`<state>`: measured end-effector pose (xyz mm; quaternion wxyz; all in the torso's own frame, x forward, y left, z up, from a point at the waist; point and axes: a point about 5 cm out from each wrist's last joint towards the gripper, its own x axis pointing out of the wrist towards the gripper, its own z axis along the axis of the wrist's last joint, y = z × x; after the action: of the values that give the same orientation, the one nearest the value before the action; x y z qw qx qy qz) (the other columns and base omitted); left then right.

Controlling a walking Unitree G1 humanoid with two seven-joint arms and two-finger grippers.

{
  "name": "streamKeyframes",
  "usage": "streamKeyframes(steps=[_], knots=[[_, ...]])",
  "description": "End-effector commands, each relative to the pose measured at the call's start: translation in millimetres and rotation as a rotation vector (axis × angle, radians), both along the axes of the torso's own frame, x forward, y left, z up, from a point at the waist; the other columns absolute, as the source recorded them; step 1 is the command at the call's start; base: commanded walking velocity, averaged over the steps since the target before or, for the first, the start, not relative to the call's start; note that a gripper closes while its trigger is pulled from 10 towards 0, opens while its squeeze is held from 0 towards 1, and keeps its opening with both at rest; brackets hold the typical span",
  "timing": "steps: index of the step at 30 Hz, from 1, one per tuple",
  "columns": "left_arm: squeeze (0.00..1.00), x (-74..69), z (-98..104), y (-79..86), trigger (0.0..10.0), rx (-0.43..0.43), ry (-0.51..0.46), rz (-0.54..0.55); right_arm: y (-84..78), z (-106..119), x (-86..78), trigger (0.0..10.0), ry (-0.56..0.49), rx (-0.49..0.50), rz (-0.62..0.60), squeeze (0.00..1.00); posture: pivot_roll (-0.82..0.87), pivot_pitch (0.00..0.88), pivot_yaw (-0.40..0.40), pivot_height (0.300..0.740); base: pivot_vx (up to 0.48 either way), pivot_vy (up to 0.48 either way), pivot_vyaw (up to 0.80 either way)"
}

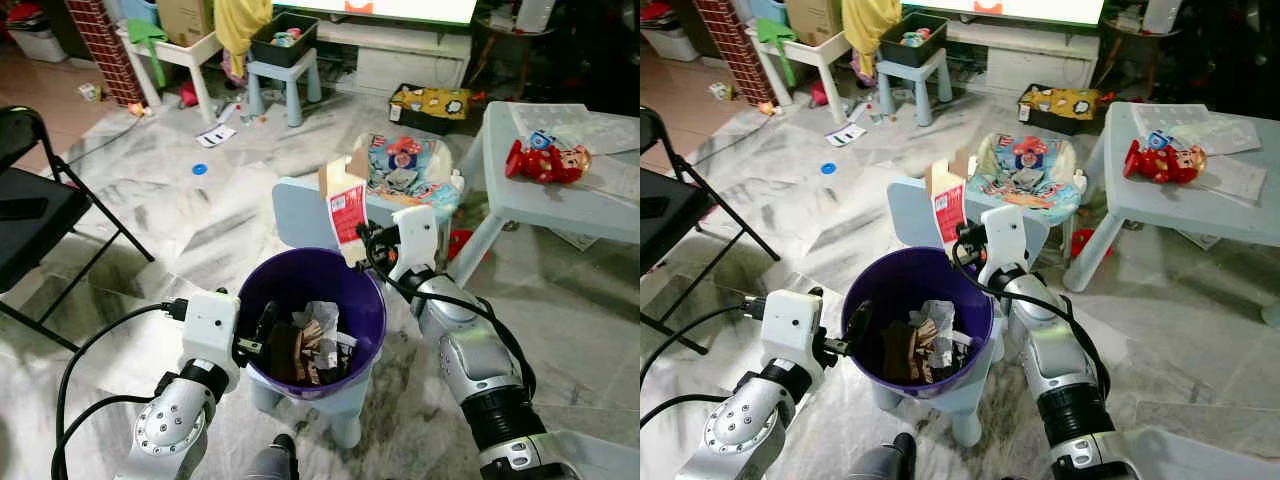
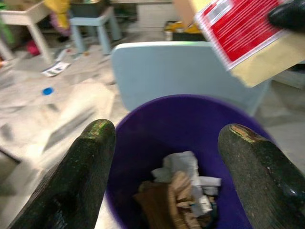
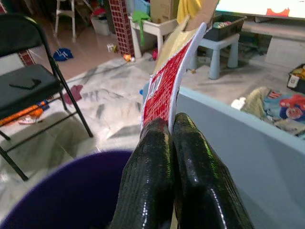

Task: Picking trash to rubbish bin

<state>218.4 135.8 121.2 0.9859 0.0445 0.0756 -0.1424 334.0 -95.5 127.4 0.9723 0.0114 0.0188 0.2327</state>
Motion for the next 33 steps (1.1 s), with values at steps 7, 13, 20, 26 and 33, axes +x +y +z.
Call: streamKeyframes(steps=[7, 13, 20, 26, 33], knots=[[0.0, -1.0, 9.0, -8.9, 10.0, -0.032, -0.005, -0.081, 10.0, -27.7, -13.0, 0.0, 0.092, -0.098, 0.142, 0.0, 0.15, 0.147, -0.014, 0.74, 0.0, 0.0, 0.0], [0.0, -5.0, 9.9, -14.2, 10.0, -0.055, 0.024, -0.131, 11.4, -52.3, -28.0, 0.0, 0.17, -0.208, 0.275, 0.0, 0.15, 0.148, -0.014, 0.74, 0.0, 0.0, 0.0], [0.0, -12.8, 4.0, -16.2, 10.0, -0.12, 0.116, -0.139, 11.7, -61.3, -35.8, 8.5, 0.181, -0.281, 0.335, 0.31, 0.15, 0.146, -0.01, 0.74, 0.0, 0.0, 0.0], [0.0, -18.2, -7.2, -13.0, 10.0, -0.211, 0.267, -0.124, 12.5, -63.5, -37.5, 10.0, 0.193, -0.289, 0.37, 1.0, 0.14, 0.144, -0.011, 0.74, 0.0, 0.0, 0.0], [0.0, -19.7, -7.1, -13.8, 10.0, -0.197, 0.292, -0.146, 13.6, -63.8, -38.7, 10.0, 0.199, -0.285, 0.398, 1.0, 0.14, 0.144, -0.011, 0.74, 0.0, 0.0, 0.0]])
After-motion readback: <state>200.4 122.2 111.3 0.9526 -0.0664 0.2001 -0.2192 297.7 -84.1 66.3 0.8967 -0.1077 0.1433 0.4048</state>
